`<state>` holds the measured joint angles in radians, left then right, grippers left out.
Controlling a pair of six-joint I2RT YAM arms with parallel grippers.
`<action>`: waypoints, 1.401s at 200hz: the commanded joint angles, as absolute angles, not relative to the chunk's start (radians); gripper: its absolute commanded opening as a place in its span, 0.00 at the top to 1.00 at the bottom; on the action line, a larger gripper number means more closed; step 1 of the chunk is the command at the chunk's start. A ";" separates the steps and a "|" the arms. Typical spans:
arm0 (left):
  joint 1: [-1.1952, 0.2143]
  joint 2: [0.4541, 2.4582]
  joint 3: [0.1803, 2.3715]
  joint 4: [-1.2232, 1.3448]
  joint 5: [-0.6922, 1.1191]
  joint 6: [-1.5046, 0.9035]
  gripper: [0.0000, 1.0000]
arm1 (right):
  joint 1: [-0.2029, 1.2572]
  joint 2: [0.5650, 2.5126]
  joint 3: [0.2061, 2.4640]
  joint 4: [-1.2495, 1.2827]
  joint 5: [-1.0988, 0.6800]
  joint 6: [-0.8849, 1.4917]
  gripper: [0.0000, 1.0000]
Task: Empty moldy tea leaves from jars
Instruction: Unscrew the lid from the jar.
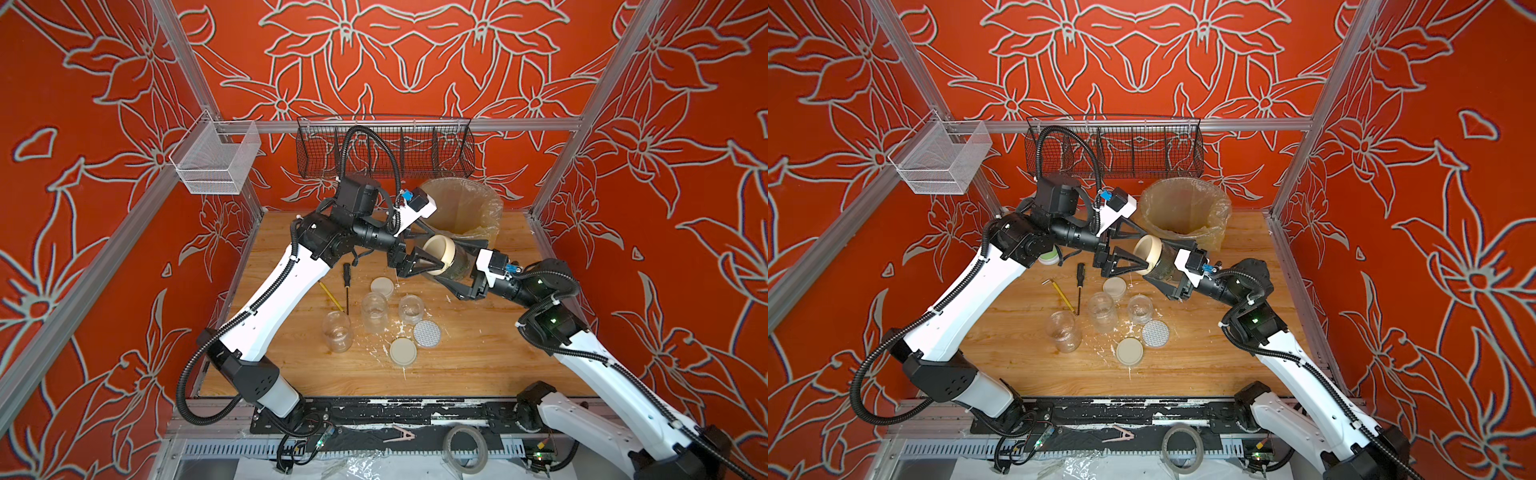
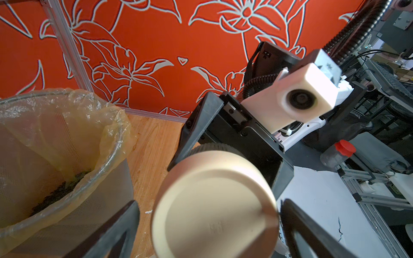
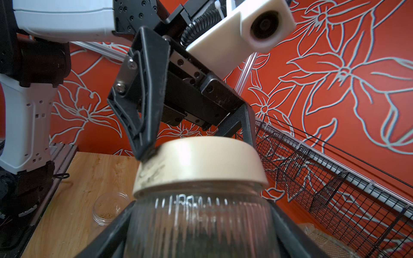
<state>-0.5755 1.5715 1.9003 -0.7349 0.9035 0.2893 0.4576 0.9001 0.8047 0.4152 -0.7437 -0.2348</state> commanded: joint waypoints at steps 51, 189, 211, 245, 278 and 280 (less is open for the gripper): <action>-0.580 1.615 1.947 -0.773 0.902 0.300 0.00 | 0.454 0.887 0.851 0.438 -0.743 -0.257 1.00; -0.581 1.682 2.035 -0.740 0.778 -0.229 0.54 | 0.457 0.875 0.823 0.365 -0.592 -0.484 1.00; -0.581 1.697 2.073 -0.798 0.670 -0.402 0.58 | 0.459 0.881 0.806 0.372 -0.529 -0.561 1.00; -0.581 1.685 2.090 -0.821 0.520 -0.615 0.60 | 0.458 0.896 0.769 0.414 -0.469 -0.612 1.00; -0.583 1.612 2.038 -0.752 0.391 -0.780 0.62 | 0.461 0.900 0.724 0.467 -0.435 -0.608 1.00; -0.583 1.610 2.037 -0.749 0.386 -0.787 0.62 | 0.462 0.902 0.721 0.470 -0.433 -0.608 1.00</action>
